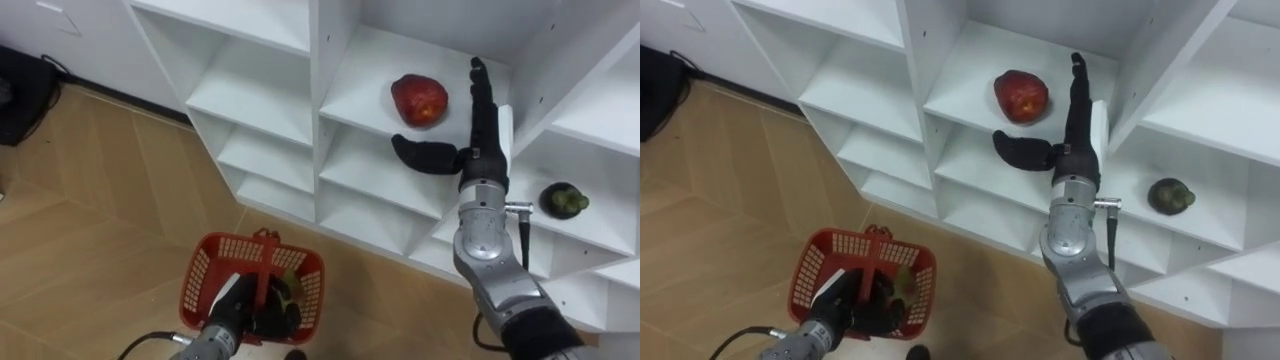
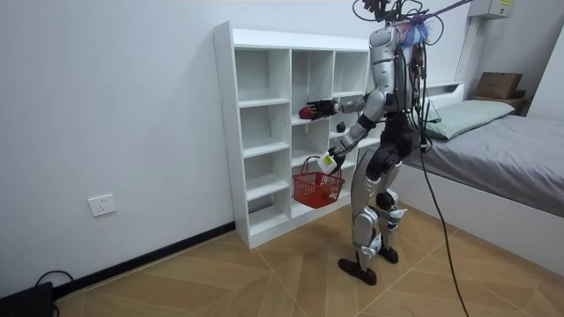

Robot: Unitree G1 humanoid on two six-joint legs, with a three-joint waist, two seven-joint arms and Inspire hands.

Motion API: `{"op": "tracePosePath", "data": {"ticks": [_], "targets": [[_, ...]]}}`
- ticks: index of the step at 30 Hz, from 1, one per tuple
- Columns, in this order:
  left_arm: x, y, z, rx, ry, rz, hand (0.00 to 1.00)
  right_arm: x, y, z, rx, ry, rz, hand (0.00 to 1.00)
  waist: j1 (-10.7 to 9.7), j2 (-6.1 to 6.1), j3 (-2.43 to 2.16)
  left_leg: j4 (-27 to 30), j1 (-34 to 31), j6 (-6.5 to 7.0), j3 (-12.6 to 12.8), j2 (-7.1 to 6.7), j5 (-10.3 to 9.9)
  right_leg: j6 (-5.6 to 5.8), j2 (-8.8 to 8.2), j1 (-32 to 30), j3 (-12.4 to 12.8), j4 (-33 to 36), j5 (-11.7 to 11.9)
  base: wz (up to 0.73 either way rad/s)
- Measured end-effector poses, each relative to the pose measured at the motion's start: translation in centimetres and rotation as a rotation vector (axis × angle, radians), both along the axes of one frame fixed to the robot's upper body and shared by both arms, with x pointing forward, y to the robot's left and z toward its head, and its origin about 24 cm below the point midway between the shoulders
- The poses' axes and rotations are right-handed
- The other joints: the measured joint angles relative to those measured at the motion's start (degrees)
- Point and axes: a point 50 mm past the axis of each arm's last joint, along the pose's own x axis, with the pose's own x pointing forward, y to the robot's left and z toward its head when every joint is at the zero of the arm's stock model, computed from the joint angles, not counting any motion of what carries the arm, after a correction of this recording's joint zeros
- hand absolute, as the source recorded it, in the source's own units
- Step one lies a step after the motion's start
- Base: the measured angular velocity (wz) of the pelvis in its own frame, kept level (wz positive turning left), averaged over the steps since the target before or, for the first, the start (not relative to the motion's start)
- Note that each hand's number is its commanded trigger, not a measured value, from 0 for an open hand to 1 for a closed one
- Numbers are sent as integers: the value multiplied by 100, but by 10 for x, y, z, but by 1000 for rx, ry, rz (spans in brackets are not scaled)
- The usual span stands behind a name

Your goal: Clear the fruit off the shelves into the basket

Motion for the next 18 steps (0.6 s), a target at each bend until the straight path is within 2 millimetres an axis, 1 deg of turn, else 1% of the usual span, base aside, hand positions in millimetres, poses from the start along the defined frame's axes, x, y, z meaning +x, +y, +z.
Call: {"op": "tracePosePath", "data": {"ticks": [4,12,18], "targets": [[1,-1,0,-3,-1,-4,100,4,-1,0,-7,10,2,0,13,4,-1,12,-1,0,0,4,0,-7,6,4,16,-3,5,0],[1,-3,1,-18,3,-20,100,5,-2,2,-6,11,18,0,16,15,4,13,-40,0,8,6,0,-8,4,-51,15,23,6,-1],[5,-5,1,-21,0,-27,100,7,-4,3,0,12,25,0,46,22,5,40,-80,0,21,14,1,-19,2,-98,11,52,14,-1]]}}
